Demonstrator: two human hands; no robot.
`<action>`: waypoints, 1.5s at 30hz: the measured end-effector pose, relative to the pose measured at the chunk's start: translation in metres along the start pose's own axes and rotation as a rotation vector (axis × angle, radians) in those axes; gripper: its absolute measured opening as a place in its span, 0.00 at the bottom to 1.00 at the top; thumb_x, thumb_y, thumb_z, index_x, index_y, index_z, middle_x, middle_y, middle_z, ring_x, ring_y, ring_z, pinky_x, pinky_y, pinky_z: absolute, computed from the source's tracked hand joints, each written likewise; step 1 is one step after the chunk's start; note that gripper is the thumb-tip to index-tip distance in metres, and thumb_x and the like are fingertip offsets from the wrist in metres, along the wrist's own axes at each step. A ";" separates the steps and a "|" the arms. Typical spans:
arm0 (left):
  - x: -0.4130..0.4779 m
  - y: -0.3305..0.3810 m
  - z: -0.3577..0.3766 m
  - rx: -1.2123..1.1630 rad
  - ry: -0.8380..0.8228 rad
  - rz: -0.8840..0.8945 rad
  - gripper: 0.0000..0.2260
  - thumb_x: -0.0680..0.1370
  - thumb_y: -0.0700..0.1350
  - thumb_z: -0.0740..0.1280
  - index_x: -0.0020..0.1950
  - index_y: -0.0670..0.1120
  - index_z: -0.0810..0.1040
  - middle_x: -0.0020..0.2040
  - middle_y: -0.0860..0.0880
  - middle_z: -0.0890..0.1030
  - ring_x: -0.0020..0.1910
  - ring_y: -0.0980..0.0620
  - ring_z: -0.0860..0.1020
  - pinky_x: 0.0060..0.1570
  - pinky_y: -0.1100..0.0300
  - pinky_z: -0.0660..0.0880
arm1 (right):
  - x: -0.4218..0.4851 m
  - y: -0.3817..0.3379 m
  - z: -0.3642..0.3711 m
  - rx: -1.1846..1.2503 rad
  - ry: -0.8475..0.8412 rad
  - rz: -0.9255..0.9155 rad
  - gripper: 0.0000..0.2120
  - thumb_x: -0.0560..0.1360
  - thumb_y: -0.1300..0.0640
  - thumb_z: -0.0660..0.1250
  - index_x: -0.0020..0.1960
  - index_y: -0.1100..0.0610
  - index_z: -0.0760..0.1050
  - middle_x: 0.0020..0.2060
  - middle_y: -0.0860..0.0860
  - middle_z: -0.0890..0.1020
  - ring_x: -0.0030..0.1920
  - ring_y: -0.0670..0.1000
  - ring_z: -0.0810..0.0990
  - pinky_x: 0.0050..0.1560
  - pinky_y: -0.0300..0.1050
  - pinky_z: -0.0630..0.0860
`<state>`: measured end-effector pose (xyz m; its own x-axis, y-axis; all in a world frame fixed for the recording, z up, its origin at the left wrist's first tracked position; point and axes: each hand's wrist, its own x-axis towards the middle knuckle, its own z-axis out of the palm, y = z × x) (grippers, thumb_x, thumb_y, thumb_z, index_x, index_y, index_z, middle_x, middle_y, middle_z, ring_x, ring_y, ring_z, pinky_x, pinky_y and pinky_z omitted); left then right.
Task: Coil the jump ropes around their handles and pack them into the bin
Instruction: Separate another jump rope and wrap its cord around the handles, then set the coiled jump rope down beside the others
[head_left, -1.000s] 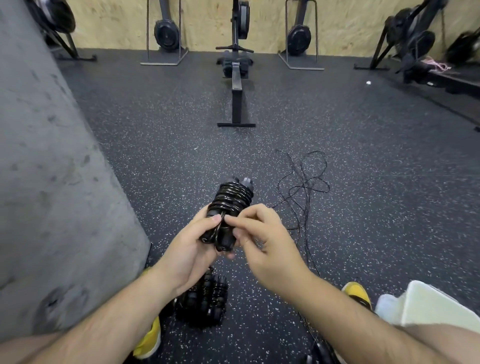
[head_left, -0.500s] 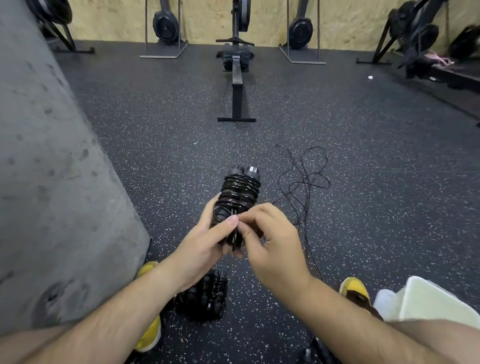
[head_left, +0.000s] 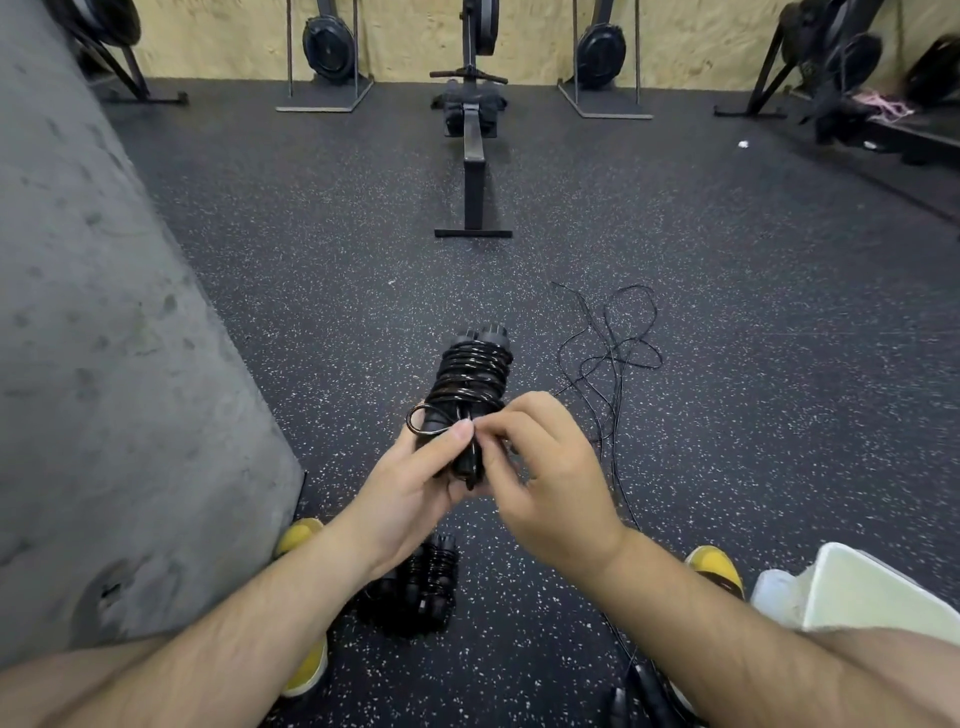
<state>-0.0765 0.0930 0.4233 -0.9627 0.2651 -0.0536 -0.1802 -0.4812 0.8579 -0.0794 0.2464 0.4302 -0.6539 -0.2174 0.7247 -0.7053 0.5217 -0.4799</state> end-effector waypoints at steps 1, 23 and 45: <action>0.000 0.000 0.000 -0.001 0.014 -0.004 0.17 0.80 0.42 0.66 0.68 0.41 0.69 0.56 0.40 0.82 0.52 0.46 0.82 0.42 0.56 0.80 | -0.001 0.001 0.003 0.003 -0.017 0.025 0.04 0.77 0.66 0.67 0.48 0.63 0.81 0.42 0.52 0.78 0.45 0.53 0.76 0.46 0.47 0.75; 0.024 -0.113 -0.126 0.668 0.396 -0.321 0.20 0.75 0.30 0.65 0.62 0.49 0.77 0.57 0.52 0.80 0.51 0.54 0.79 0.46 0.65 0.75 | -0.088 0.088 0.154 0.511 -0.306 1.461 0.27 0.62 0.44 0.69 0.60 0.47 0.74 0.50 0.46 0.83 0.51 0.51 0.83 0.57 0.56 0.80; 0.046 -0.282 -0.184 1.701 0.236 -0.373 0.19 0.83 0.48 0.57 0.74 0.48 0.70 0.74 0.49 0.67 0.67 0.45 0.67 0.65 0.49 0.68 | -0.213 0.170 0.236 0.112 -0.555 1.343 0.17 0.82 0.52 0.56 0.68 0.54 0.73 0.61 0.52 0.81 0.62 0.54 0.78 0.63 0.48 0.73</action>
<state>-0.1072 0.0871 0.0847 -0.9565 -0.0423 -0.2885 -0.1348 0.9415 0.3088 -0.1247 0.1866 0.0770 -0.8256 0.0745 -0.5593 0.5095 0.5246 -0.6821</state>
